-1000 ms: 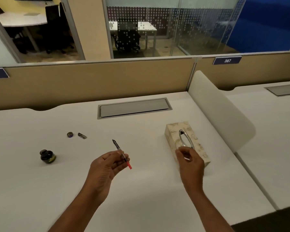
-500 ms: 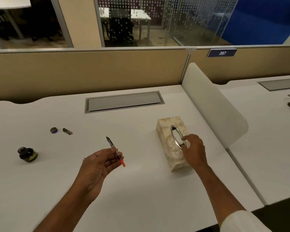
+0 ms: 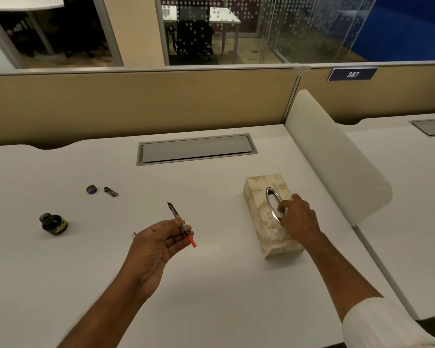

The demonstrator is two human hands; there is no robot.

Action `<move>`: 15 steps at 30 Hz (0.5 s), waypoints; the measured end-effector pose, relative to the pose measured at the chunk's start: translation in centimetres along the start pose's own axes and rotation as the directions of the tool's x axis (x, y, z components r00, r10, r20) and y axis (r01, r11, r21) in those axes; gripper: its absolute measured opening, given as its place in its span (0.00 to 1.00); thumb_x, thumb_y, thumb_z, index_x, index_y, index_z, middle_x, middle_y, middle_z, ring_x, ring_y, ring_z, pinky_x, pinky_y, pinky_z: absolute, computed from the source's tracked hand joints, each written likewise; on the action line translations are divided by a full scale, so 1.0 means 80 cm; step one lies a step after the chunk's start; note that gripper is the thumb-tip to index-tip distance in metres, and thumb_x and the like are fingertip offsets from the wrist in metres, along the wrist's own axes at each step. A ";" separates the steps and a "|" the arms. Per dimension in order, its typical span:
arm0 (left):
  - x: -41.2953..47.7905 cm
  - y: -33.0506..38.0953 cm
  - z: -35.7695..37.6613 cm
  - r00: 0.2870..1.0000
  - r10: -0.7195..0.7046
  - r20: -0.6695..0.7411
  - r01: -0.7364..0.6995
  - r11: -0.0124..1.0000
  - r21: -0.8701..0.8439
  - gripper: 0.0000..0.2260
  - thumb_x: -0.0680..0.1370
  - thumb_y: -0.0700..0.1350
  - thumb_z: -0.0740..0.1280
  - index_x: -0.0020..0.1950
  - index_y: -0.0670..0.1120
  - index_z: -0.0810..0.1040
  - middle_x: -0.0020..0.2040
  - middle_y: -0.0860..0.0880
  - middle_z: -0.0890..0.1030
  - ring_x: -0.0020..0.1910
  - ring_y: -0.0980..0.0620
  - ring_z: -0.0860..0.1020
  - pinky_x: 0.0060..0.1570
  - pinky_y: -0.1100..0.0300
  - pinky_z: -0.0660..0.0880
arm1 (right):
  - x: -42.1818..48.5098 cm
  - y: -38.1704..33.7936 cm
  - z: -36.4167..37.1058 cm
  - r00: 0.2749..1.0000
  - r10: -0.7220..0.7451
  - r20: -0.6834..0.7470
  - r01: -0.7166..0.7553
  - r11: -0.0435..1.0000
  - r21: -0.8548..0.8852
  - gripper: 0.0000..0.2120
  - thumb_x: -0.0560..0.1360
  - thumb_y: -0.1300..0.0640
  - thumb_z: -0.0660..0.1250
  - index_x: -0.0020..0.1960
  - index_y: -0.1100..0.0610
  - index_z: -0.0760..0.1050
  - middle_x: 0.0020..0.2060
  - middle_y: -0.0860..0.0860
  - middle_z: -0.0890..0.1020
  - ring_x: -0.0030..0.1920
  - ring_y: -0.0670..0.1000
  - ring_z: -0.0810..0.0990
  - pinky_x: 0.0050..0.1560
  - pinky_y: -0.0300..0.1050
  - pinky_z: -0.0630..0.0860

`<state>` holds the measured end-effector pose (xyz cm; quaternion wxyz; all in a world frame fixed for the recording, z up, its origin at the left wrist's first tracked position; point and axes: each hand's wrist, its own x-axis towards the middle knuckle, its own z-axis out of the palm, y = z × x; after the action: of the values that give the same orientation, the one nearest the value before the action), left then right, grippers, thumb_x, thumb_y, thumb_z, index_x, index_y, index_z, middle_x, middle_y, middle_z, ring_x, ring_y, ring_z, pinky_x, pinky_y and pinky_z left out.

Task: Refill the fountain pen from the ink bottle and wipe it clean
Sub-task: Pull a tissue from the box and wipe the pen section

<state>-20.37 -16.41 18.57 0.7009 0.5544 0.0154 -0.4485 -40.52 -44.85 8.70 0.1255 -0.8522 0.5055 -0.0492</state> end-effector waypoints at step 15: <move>0.003 -0.001 0.002 1.000 -0.007 -0.010 0.007 1.000 0.008 0.07 0.79 0.38 0.69 0.51 0.35 0.82 0.43 0.38 0.87 0.44 0.42 0.87 0.46 0.54 0.86 | -0.002 0.002 0.008 0.989 -0.025 -0.144 0.038 0.996 0.083 0.11 0.78 0.55 0.68 0.57 0.59 0.82 0.67 0.60 0.75 0.65 0.62 0.75 0.61 0.61 0.73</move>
<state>-20.32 -16.66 18.47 0.6970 0.5595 0.0189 -0.4482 -40.60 -44.68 8.04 0.1247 -0.8483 0.4970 -0.1336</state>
